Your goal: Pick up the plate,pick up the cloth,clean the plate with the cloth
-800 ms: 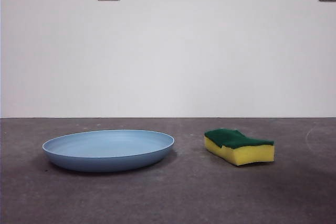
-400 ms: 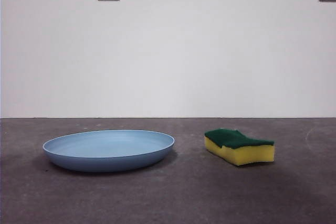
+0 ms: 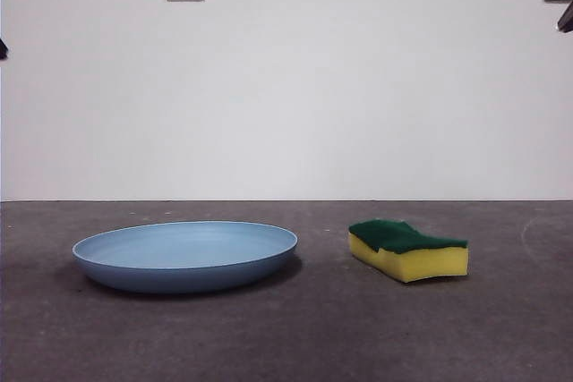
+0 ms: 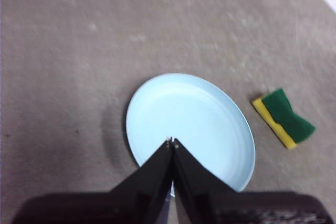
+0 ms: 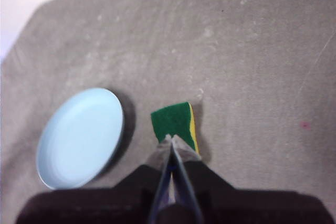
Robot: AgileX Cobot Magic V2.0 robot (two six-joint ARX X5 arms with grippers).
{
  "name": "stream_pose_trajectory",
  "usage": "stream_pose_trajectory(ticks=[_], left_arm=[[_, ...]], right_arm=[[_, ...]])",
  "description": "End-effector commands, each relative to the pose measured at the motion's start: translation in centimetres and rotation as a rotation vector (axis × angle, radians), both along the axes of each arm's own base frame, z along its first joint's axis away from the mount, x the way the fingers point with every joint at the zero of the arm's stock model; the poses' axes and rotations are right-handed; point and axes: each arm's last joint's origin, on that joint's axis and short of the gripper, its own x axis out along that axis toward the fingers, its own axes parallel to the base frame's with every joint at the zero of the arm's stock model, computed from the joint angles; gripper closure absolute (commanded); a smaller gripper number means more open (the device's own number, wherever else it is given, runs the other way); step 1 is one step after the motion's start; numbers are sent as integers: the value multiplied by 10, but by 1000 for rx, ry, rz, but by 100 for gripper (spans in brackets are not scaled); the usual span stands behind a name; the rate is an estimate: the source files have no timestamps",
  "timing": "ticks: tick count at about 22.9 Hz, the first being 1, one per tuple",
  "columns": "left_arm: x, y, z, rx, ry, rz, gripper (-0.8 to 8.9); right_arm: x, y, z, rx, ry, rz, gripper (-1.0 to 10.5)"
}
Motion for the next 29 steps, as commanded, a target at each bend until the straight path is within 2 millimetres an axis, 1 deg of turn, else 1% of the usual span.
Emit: stream_pose_trajectory(ticks=[1,2,3,6,7,11,13,15,19,22,24,26,29], left_arm=[[10,-1,2,10,10,-47,796],[13,-2,2,3,12,-58,742],[16,-2,1,-3,6,-66,652],[20,-3,1,-22,2,-69,386],[21,-3,0,-32,7,-63,366],[29,-5,-7,-36,55,-67,375],[39,-9,-12,-31,98,-86,375],[54,-15,-16,16,156,-95,375],[90,-30,-25,197,306,-90,377],[119,-43,-33,279,349,-75,377],[135,-50,-43,289,382,-91,377],[145,-55,-59,300,424,-104,377],[153,-57,-82,353,493,-82,377]], right_arm=[[5,0,4,-61,-11,47,921],[6,0,5,-65,-11,50,860],[6,0,5,-65,-10,49,776],[7,0,4,-65,-4,48,571],[7,0,4,-66,-3,47,532],[7,0,4,-53,5,39,523],[7,1,4,-51,8,38,523],[6,1,3,-50,19,39,524],[4,0,0,-51,57,40,524],[3,0,-1,-50,78,40,537],[2,0,-2,-51,86,41,537],[2,0,-2,-51,86,41,537],[2,0,-2,-51,92,41,537]])
